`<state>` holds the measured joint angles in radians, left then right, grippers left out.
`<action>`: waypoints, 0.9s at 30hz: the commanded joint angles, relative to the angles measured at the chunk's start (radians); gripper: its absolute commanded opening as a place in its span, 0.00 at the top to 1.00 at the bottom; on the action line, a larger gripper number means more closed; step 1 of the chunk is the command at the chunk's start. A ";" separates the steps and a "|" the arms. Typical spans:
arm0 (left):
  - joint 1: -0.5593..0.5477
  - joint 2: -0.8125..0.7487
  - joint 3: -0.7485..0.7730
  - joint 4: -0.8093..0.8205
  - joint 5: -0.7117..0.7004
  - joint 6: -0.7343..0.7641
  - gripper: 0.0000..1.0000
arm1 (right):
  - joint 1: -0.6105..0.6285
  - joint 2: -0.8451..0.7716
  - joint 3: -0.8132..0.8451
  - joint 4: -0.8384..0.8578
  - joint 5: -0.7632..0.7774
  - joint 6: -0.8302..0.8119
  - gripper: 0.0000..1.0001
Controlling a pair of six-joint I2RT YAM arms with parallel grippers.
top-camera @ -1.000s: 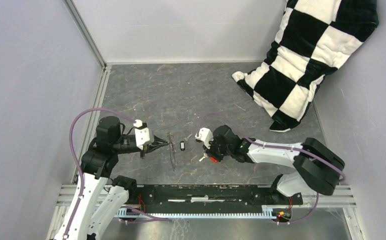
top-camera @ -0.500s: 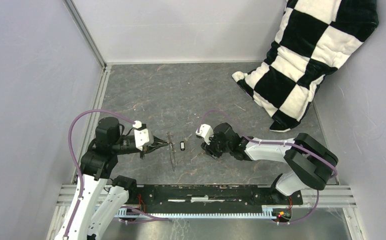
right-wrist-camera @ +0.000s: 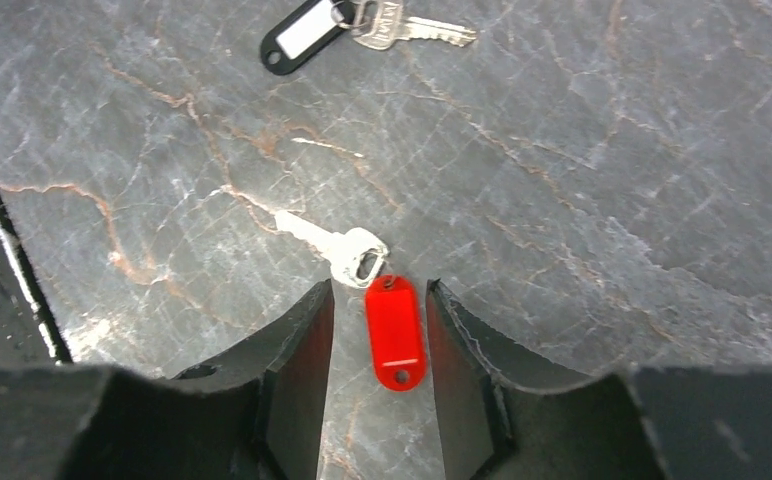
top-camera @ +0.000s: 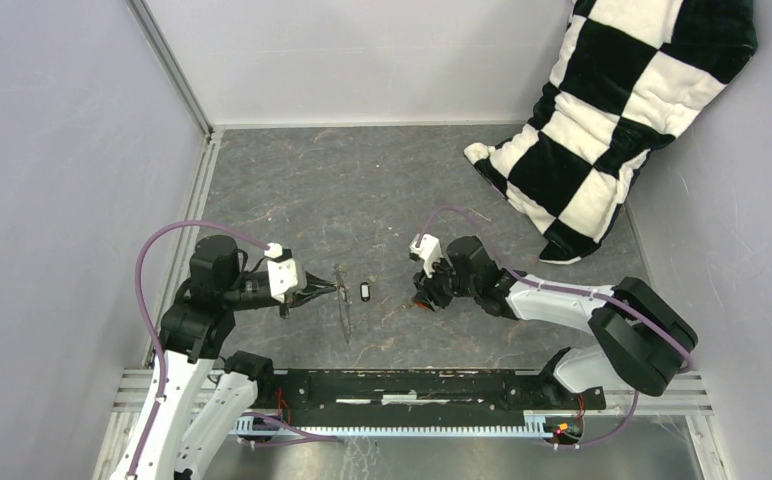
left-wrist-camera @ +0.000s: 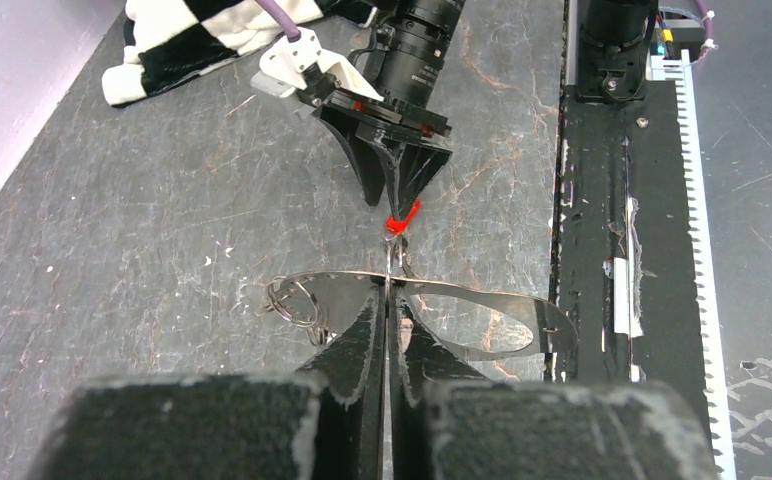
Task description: Put the keys on the keyring
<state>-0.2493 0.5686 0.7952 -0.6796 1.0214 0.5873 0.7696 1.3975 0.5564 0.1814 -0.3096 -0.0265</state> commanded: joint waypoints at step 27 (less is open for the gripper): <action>-0.001 -0.006 0.035 0.015 -0.001 0.032 0.98 | -0.055 0.123 0.020 0.116 -0.152 0.080 0.67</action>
<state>-0.2493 0.5667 0.7952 -0.6796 1.0214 0.5873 0.7296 1.5185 0.5522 0.2546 -0.4164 0.0406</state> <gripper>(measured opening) 0.040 0.350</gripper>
